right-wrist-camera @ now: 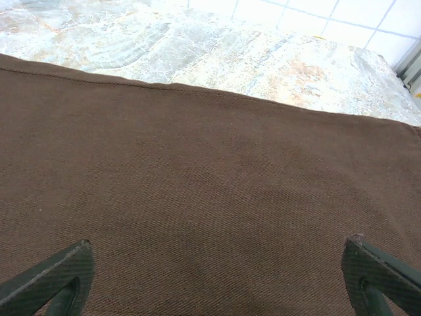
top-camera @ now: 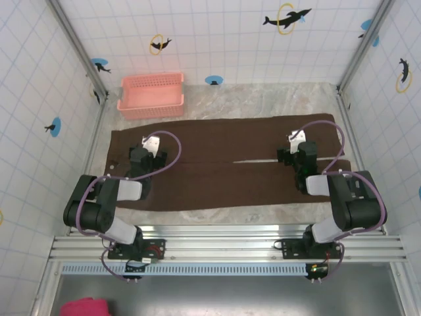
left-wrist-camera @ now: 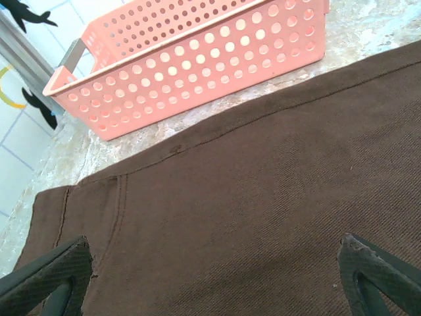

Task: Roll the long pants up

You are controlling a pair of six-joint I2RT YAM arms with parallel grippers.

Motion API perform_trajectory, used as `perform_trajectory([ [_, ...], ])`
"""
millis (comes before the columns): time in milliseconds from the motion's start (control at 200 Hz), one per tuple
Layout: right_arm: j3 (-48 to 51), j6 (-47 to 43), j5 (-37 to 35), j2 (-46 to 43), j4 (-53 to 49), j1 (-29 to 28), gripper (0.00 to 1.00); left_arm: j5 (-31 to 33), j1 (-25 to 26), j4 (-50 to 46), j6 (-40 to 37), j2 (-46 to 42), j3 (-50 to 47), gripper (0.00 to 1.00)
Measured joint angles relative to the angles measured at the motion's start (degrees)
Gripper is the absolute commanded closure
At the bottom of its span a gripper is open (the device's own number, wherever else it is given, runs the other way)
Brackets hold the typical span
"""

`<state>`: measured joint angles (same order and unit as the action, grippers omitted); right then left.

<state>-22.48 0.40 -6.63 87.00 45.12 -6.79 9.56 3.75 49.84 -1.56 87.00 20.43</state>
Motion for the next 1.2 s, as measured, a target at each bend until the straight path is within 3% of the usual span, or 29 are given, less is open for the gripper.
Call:
perform_trajectory([
  [605, -0.3, 0.0, -2.3, -0.3, -1.3, -0.7, 0.01, 0.0, 0.0, -0.1, 0.0, 0.0, 0.2, 0.02],
  [646, -2.1, 0.1, -4.5, -1.4, -6.6, -1.8, 0.01, 0.5, 0.2, -3.5, 0.0, -0.7, 1.5, 0.03],
  [701, -8.5, 0.9, -7.8, -3.2, -20.1, -3.8, 0.01, 1.6, 0.6, -16.4, 0.2, -2.6, 7.6, 0.03],
  [826, -38.7, 5.8, -11.4, -1.4, -52.6, -6.6, 0.01, 0.4, 1.1, -48.5, 4.0, -2.3, 37.7, 0.02],
  [881, -49.9, 6.8, -12.9, -1.2, -60.6, -7.6, 0.01, -1.6, 1.1, -59.3, 7.1, -2.0, 51.6, 0.02],
  [951, -57.7, 7.0, -18.3, -3.5, -67.5, -10.9, 0.01, -6.2, 0.2, -67.9, 12.4, -3.1, 62.3, 0.03],
  [1026, -59.0, 8.3, -25.8, -7.8, -72.3, -16.3, 0.01, -15.2, -3.6, -71.8, 18.9, -6.9, 63.1, 0.03],
  [1106, -56.2, 15.1, -31.1, -12.5, -76.0, -18.4, 0.01, -24.2, -10.5, -72.5, 26.8, -11.0, 55.9, 0.03],
  [1201, -49.1, 26.3, -26.9, -16.3, -79.8, -5.8, 0.01, -30.6, -17.5, -73.4, 34.6, -11.9, 45.5, 0.03],
])
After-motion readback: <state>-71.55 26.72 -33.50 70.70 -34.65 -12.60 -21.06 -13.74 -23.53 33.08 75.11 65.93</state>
